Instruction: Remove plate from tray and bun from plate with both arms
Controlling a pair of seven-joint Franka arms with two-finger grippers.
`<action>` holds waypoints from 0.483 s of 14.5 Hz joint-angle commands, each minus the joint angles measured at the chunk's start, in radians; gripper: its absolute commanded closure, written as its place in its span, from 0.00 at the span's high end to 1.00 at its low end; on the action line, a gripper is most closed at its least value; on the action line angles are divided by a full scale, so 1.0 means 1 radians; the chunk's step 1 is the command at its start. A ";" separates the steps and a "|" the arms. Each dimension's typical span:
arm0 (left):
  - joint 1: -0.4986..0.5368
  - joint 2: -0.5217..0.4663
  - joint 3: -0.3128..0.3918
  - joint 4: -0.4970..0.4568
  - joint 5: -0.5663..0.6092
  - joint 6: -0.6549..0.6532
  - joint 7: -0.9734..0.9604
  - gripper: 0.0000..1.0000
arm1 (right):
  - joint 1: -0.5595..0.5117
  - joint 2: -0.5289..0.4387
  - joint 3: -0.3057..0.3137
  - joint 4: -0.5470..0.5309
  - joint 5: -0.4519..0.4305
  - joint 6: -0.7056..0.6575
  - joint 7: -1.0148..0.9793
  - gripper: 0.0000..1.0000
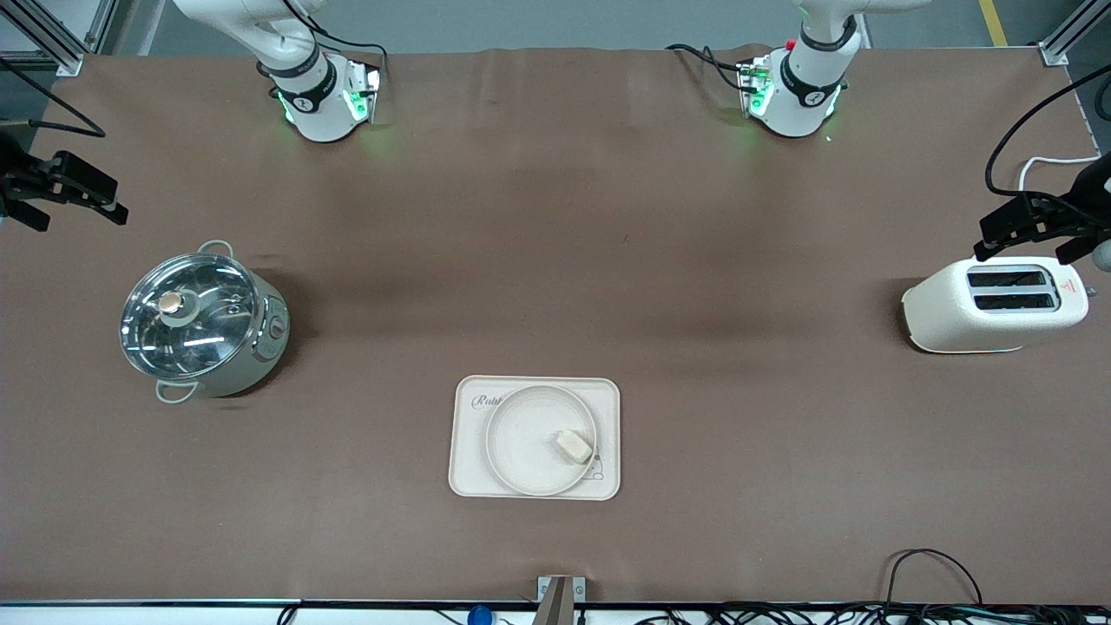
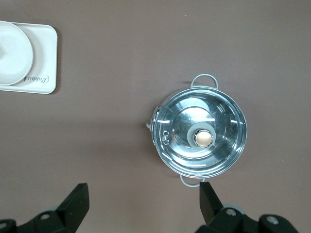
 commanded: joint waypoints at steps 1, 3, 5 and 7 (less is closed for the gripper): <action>0.000 0.004 0.000 0.024 0.000 -0.020 -0.006 1.00 | -0.004 -0.024 0.004 -0.012 0.014 0.001 -0.003 1.00; -0.002 0.006 0.000 0.024 -0.001 -0.020 -0.007 1.00 | -0.004 -0.024 0.004 -0.012 0.014 0.001 -0.003 1.00; 0.000 0.006 0.000 0.024 -0.012 -0.020 -0.030 1.00 | -0.004 -0.024 0.004 -0.010 0.014 -0.002 -0.003 1.00; 0.001 0.006 0.000 0.022 -0.006 -0.020 -0.053 1.00 | -0.002 -0.022 0.004 -0.010 0.014 -0.001 -0.003 1.00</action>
